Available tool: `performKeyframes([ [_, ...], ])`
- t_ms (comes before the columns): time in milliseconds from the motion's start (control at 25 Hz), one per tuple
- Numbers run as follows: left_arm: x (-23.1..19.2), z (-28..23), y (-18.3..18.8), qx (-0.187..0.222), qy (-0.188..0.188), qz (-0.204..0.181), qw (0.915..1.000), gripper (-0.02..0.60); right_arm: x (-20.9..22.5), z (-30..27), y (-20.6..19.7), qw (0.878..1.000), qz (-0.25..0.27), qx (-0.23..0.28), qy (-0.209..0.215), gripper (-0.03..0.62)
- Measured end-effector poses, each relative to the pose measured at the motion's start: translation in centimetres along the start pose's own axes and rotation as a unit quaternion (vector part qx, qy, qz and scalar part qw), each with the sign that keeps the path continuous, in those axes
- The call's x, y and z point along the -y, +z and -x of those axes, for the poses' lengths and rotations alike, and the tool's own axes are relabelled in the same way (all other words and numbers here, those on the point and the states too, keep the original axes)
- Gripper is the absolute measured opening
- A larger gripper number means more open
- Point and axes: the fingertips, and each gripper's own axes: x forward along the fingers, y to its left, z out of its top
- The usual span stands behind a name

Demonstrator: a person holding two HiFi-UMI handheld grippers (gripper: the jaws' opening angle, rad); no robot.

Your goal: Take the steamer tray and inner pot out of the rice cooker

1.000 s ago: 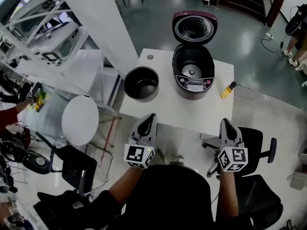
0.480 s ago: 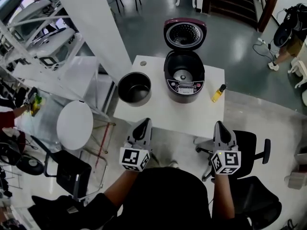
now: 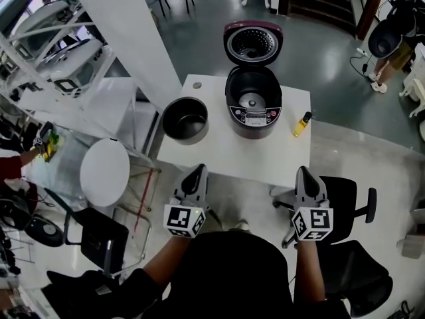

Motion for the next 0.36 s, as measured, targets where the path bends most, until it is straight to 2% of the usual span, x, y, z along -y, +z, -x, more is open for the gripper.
performKeyframes([
  [200,0.2,0.2,-0.7,-0.007,0.001,0.003,1.0,0.006,0.1,0.5,-1.1,1.0,-0.03,-0.003,0.008,-0.002],
  [360,0.6,0.3,-1.2,-0.012,0.002,0.007,0.9999,0.006,0.4,0.9,-1.7,1.0,-0.024,-0.007,-0.001,0.0],
])
